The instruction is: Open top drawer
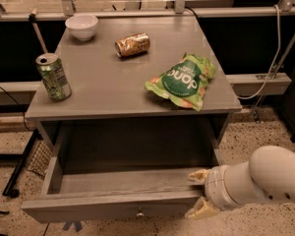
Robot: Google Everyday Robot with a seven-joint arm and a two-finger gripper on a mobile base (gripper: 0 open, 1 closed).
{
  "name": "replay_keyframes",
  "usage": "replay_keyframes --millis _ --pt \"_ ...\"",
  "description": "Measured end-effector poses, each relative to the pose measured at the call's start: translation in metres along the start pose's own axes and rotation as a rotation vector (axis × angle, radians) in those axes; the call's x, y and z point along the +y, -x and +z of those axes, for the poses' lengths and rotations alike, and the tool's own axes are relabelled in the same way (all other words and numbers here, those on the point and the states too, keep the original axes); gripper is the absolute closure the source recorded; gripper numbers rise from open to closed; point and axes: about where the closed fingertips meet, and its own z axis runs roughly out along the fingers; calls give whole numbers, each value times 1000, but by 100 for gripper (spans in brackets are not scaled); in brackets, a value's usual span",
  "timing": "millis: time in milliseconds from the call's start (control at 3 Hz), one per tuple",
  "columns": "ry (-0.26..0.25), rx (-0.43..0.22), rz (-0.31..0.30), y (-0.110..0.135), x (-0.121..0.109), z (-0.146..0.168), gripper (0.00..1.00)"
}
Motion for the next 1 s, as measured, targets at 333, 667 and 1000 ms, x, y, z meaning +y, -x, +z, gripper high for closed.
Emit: replay_keyframes --millis 333,667,1000 --pt "-1 1 -2 1 0 -1 0" --pt "-2 1 -3 1 0 -1 0" --pt "-29 5 -8 2 -2 -14 0"
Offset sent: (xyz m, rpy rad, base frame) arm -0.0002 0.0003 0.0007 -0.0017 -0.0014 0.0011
